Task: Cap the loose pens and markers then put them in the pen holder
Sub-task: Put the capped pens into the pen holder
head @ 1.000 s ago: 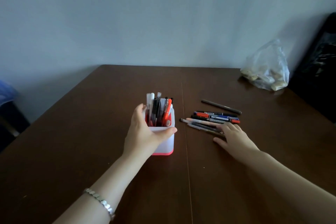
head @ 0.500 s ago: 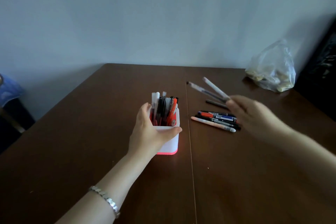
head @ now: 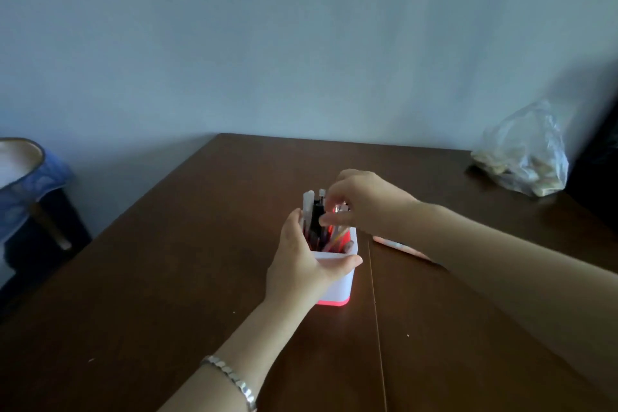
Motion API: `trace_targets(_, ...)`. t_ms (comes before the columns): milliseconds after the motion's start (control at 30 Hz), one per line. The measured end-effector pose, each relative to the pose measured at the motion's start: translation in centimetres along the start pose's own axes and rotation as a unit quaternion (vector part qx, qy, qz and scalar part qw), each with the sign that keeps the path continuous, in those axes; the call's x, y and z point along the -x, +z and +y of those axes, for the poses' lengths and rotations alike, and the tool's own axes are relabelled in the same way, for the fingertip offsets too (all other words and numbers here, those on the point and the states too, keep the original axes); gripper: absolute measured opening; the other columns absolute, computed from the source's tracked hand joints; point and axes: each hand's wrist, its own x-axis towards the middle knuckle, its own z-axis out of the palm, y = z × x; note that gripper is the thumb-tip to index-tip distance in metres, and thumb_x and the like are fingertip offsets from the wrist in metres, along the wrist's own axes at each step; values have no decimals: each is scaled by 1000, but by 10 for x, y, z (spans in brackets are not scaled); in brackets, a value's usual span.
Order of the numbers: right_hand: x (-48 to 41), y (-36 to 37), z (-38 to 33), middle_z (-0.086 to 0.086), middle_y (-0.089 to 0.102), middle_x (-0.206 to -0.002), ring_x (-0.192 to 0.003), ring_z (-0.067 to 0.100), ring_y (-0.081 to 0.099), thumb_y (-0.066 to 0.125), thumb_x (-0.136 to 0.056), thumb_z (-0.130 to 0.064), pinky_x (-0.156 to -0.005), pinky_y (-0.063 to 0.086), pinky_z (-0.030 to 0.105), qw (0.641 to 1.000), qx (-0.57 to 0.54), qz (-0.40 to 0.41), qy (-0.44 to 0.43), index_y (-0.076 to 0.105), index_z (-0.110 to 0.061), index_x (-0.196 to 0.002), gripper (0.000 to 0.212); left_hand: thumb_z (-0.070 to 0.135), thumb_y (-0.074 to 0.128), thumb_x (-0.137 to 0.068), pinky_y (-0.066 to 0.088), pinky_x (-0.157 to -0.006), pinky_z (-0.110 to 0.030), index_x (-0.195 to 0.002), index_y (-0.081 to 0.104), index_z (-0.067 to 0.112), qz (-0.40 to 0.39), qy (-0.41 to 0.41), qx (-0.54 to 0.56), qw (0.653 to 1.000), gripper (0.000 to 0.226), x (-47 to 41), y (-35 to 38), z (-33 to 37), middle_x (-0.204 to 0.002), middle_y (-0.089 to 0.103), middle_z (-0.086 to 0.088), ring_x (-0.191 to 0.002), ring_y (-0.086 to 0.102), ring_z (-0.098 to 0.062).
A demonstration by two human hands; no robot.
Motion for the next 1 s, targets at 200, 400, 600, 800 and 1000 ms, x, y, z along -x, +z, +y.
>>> trace_targets(200, 11, 41, -9, 0, 13, -155, -143, 13, 4, 32, -91, -53, -115, 7, 31, 997, -63, 47, 15, 18, -12, -145, 69, 67, 71, -46, 55, -84, -40, -133, 31, 27, 4, 20, 30, 999, 104, -4, 1, -5, -128, 47, 7, -111, 54, -11)
trace_targets(400, 41, 23, 35, -11, 36, -143, -131, 3, 32, 45, -93, -32, -108, 26, 22, 960, -252, 106, 67, 35, -23, -137, 47, 49, 82, -53, 50, -91, -38, -136, 26, 27, 0, 5, 75, 997, 103, -1, 1, -4, -133, 44, 8, -120, 47, -12)
trace_targets(600, 84, 53, 129, 3, 44, -135, -124, 21, 40, 47, -90, -43, -102, 37, 36, 951, 29, -35, 306, 42, -19, -132, 48, 43, 81, -56, 44, -85, -28, -137, 26, 24, 7, 4, 69, 998, 100, 0, 9, 2, -130, 43, 8, -116, 45, -10)
trace_targets(800, 90, 86, 138, 1, 41, -130, -123, 18, 39, 42, -93, -39, -104, 36, 32, 961, 85, -54, 257, 41, -19, -130, 42, 41, 81, -57, 39, -82, -24, -137, 26, 23, 2, 10, 61, 998, 98, 1, 12, 7, -130, 42, 9, -115, 43, -6)
trace_targets(1000, 83, 90, 137, 3, 50, -123, -111, 16, 51, 40, -95, -23, -95, 44, 30, 963, 82, -92, 240, 42, -16, -128, 34, 39, 81, -59, 37, -80, -20, -136, 27, 23, 1, 20, 53, 998, 95, 1, 10, 9, -130, 42, 7, -108, 39, -1)
